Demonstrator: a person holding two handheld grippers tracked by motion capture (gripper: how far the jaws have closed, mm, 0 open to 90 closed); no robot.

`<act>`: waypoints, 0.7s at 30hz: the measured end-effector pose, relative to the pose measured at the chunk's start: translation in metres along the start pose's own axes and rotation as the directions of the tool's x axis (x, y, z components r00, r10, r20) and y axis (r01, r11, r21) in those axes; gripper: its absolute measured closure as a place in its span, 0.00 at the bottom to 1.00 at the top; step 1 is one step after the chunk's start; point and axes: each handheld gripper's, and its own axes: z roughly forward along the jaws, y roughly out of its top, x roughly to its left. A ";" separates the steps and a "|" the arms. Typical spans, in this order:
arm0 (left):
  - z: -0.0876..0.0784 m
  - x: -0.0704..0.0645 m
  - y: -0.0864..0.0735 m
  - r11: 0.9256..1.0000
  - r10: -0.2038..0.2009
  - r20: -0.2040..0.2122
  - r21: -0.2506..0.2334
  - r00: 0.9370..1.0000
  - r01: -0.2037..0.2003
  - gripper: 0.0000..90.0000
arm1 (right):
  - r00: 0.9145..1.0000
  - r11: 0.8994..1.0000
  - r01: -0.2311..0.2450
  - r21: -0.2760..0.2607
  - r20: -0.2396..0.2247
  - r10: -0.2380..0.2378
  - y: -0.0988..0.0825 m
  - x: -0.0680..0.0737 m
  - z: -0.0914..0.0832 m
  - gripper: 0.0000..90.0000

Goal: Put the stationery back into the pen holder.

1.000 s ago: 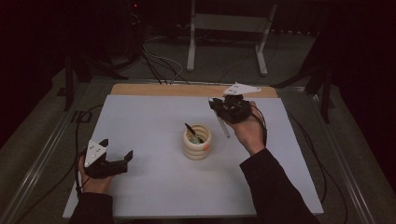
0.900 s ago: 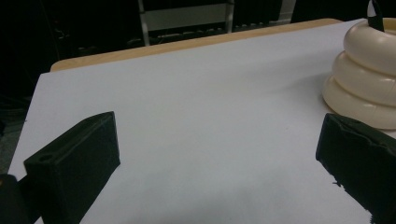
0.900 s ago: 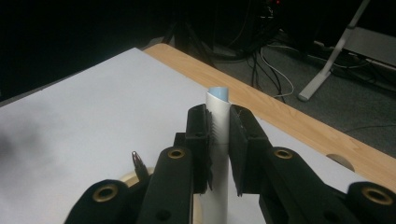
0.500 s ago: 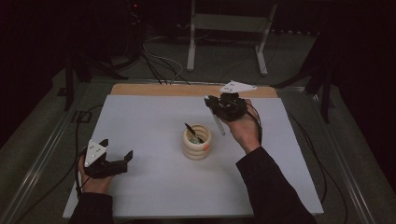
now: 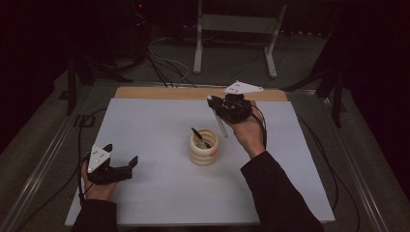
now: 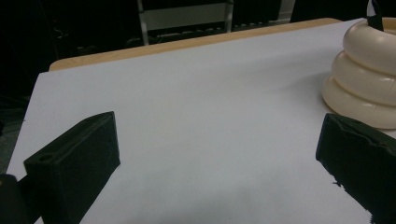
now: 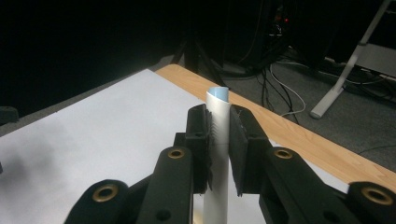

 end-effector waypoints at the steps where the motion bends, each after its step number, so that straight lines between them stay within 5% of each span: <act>1: 0.000 0.000 0.000 1.000 0.000 0.000 0.000 1.000 0.000 0.00 | 1.000 1.000 0.001 -0.002 -0.002 -0.001 0.000 0.000 0.001 0.88; 21: 0.000 0.001 0.000 1.000 0.000 0.002 -0.002 1.000 0.000 0.00 | 0.998 1.000 -0.011 -0.020 -0.057 0.010 -0.001 0.012 0.017 0.88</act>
